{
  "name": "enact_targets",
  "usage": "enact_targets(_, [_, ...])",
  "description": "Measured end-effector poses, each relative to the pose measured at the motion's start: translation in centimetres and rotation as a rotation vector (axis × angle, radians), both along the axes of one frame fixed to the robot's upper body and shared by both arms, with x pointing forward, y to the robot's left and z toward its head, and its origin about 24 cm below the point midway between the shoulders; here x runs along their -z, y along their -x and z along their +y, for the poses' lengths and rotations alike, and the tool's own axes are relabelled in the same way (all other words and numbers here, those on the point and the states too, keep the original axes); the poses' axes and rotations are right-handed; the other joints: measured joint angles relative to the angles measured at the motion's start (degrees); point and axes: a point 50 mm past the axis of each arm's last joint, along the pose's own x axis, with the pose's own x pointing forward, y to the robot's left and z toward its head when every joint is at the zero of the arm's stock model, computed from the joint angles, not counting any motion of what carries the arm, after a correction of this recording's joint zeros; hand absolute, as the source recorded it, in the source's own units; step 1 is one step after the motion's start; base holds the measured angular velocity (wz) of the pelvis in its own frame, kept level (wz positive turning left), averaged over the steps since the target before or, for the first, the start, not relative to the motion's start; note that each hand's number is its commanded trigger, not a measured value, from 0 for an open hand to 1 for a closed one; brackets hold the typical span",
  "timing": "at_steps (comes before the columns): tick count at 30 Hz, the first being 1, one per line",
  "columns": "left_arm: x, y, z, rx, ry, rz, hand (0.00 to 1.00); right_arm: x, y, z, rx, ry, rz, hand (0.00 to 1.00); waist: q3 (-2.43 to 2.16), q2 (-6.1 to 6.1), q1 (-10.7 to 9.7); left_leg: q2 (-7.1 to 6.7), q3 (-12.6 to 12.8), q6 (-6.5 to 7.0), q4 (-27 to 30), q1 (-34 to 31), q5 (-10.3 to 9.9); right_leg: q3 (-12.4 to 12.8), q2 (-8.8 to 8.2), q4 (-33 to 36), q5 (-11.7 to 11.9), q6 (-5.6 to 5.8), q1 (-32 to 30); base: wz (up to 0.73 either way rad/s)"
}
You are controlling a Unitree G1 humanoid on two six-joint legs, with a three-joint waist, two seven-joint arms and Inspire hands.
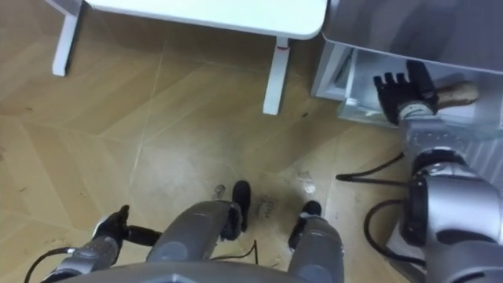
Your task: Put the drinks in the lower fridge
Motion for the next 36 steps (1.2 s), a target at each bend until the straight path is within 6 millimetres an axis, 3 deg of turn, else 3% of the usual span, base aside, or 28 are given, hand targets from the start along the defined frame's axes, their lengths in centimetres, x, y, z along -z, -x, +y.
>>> enact_targets(3, [-0.3, 0.2, 1.2, -0.023, -0.019, -0.001, 0.00, 1.7, 2.7, -1.2, -0.003, 0.036, 0.046, 0.00, -0.37, -0.19, -0.7, 0.67, -0.2, -0.10, -0.6, 1.9, -0.1, -0.9, 1.05, -2.9, 0.9, -0.06, 3.3, 0.04])
enact_targets(7, [-0.2, 0.5, 1.6, -0.069, -0.008, 0.002, 0.00, 2.8, 5.2, -2.5, -0.019, 0.090, 0.093, 0.00, -0.76, -0.33, -1.1, 0.93, 0.7, -0.22, -1.6, 3.9, -0.2, 0.5, 1.55, -3.3, 1.3, -0.17, 4.3, -0.17])
enact_targets(10, [-0.1, 1.4, 2.0, -0.081, -0.017, 0.026, 0.00, 4.2, 7.6, -2.7, -0.060, 0.116, 0.160, 0.00, -1.71, -0.29, -2.1, 1.31, 0.9, -0.51, -2.7, 6.7, -0.4, 0.4, 2.28, -5.8, 1.8, -0.23, 7.6, -0.09])
enact_targets(11, [-0.1, 1.9, 2.2, -0.089, -0.021, 0.038, 0.00, 4.6, 8.4, -2.8, -0.075, 0.122, 0.178, 0.00, -1.82, -0.35, -2.4, 1.53, 1.1, -0.68, -3.3, 8.2, -0.5, 0.7, 2.65, -6.8, 2.1, -0.26, 9.0, -0.13])
enact_targets(16, [0.0, 3.7, 2.9, -0.142, -0.031, 0.068, 0.00, 5.5, 10.2, -2.9, -0.079, 0.121, 0.215, 0.00, -2.36, -0.80, -2.7, 2.10, 1.2, -1.39, -5.4, 12.9, -0.8, 2.0, 4.07, -10.3, 3.0, -0.56, 13.4, -0.19])
enact_targets(21, [-0.1, 4.7, 3.4, -0.186, -0.032, 0.059, 0.00, 5.6, 10.9, -3.1, -0.103, 0.146, 0.225, 0.00, -2.64, -1.80, -5.1, 1.94, 1.0, -1.56, -7.2, 16.4, -0.8, 1.4, 4.16, -11.6, 2.8, -0.37, 17.1, 0.03])
enact_targets(24, [-0.2, 4.8, 3.7, -0.213, -0.035, 0.048, 0.00, 5.6, 11.0, -3.1, -0.120, 0.155, 0.214, 0.00, -2.55, -2.51, -6.2, 1.84, 1.0, -1.57, -7.6, 17.5, -0.8, 0.9, 4.11, -12.5, 2.8, -0.27, 18.8, 0.12])
enact_targets(26, [-0.4, 5.0, 3.9, -0.198, -0.052, 0.048, 0.00, 6.1, 12.3, -3.2, -0.126, 0.154, 0.226, 0.00, -2.63, -3.43, -6.2, 1.70, 1.3, -1.63, -9.0, 19.6, -0.8, 0.7, 4.11, -13.4, 2.7, -0.03, 20.3, 0.02])
enact_targets(36, [-0.5, 5.4, 4.2, -0.199, -0.083, 0.052, 0.00, 7.3, 16.3, -3.7, -0.145, 0.176, 0.327, 0.00, -2.59, -3.93, -7.1, 1.84, 2.2, -2.12, -10.2, 24.9, -2.3, 1.6, 4.51, -15.1, 2.2, 0.25, 25.3, -0.07])
